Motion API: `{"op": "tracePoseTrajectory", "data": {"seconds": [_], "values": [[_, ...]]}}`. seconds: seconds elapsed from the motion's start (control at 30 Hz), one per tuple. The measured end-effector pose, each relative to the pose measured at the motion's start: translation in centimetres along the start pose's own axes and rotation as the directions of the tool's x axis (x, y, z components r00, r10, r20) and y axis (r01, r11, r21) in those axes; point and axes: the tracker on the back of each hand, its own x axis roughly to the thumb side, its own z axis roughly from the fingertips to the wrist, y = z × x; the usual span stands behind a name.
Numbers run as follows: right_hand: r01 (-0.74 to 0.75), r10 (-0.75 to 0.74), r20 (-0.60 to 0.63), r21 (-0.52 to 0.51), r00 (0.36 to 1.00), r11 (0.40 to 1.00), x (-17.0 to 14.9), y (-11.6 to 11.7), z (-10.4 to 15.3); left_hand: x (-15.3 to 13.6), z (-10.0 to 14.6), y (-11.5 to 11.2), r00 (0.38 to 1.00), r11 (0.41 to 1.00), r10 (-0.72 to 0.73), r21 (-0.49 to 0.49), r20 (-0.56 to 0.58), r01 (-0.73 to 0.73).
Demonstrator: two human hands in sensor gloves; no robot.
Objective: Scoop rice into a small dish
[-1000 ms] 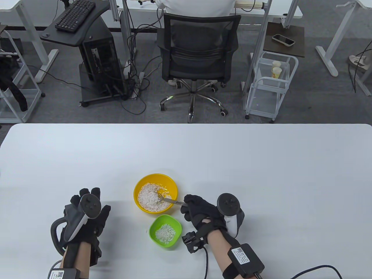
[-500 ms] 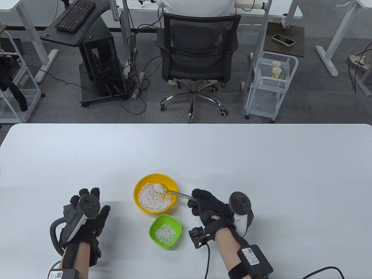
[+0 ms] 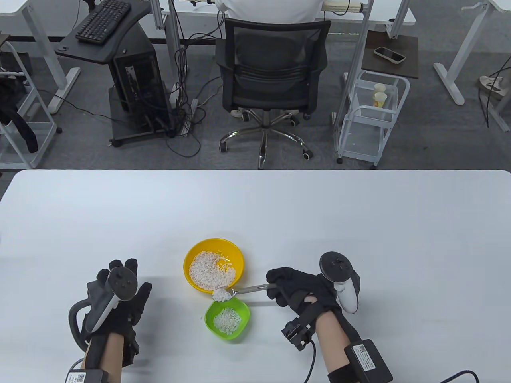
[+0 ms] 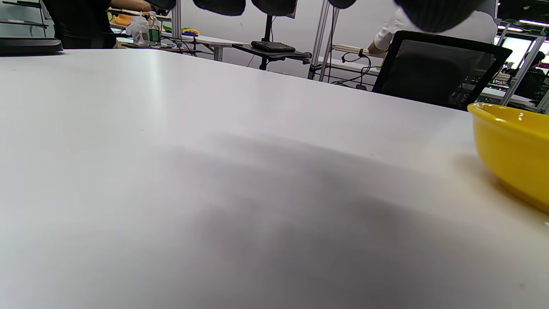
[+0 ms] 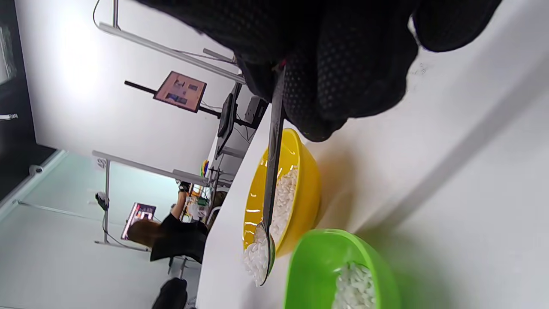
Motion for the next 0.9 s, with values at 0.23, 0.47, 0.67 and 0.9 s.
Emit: {"op": "tracePoseTrajectory", "data": {"seconds": [0.23,0.47,0.67,0.9], "values": [[-0.393,0.402,0.115,-0.095,0.908,0.915,2.4,1.3,0.9,0.0,0.0,0.0,1.000,1.000,0.002,0.000,-0.001,-0.002],[-0.614,0.680,0.340,-0.292,0.650,0.733,5.8,4.1,3.2,0.1,0.0,0.0,1.000,1.000,0.001,-0.001,0.001,-0.001],[-0.703,0.814,0.456,-0.441,0.361,0.558,7.6,6.4,5.2,0.1,0.0,0.0,1.000,1.000,0.000,-0.003,-0.002,0.000],[-0.588,0.814,0.502,-0.577,0.293,0.568,8.6,6.3,6.7,0.1,0.0,0.0,1.000,1.000,0.001,-0.003,0.000,-0.001]]}}
